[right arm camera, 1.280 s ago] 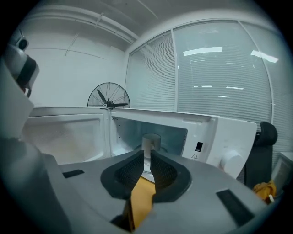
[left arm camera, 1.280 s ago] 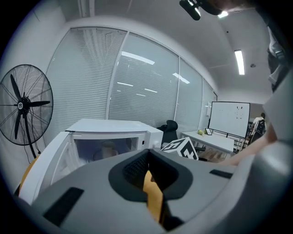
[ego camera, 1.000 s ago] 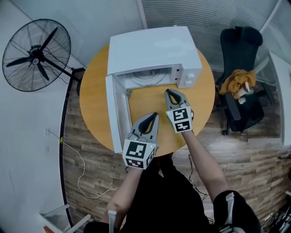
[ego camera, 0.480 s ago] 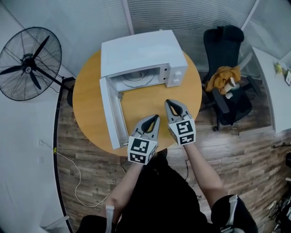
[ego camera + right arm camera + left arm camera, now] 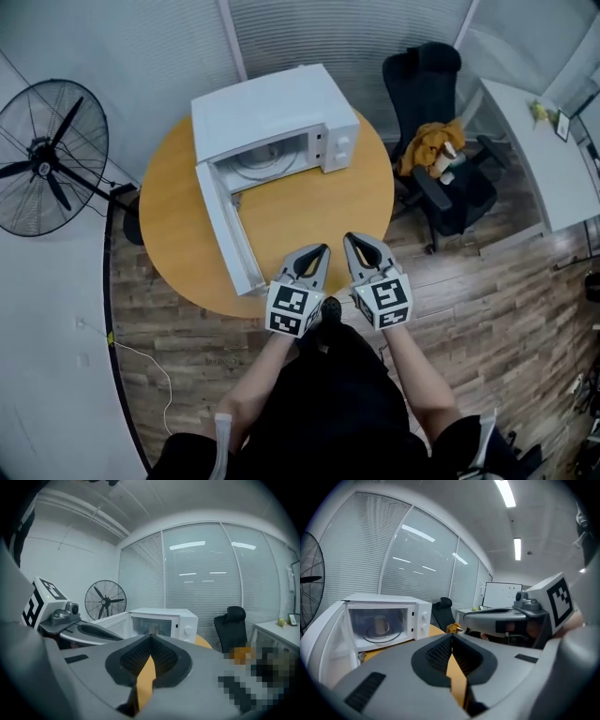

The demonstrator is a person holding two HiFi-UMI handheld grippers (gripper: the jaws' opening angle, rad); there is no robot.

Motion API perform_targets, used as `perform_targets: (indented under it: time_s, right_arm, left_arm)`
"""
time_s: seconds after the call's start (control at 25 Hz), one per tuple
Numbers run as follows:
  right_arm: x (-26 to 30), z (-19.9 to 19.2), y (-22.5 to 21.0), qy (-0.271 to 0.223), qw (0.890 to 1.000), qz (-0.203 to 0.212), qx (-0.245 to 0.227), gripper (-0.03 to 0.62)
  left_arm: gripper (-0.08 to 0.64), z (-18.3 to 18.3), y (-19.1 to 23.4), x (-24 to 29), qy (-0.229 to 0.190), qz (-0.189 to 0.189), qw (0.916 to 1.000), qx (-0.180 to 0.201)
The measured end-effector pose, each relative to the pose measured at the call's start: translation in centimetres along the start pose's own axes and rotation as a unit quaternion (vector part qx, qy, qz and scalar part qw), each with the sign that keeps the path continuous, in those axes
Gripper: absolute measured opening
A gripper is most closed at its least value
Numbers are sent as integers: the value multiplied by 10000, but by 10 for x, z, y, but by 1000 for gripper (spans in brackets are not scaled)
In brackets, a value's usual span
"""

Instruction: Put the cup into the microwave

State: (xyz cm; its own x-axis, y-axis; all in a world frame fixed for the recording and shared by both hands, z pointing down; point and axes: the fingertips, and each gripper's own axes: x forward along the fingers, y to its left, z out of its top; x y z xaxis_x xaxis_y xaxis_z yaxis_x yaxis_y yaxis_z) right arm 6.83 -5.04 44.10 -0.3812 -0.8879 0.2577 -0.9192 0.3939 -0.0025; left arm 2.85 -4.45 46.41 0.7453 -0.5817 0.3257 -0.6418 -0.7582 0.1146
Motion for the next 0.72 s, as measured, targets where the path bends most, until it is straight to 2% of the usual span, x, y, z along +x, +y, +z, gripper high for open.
perform_targets:
  time_s: [0.24, 0.72]
  right_arm:
    - [-31, -3, 26, -70, 9998, -127, 155, 9]
    - [-60, 1, 45, -175, 9995, -126, 234, 8]
  left_arm:
    - [-3, -9, -16, -30, 22, -239, 9997, 21]
    - [-3, 0, -23, -63, -197, -186, 9996, 42]
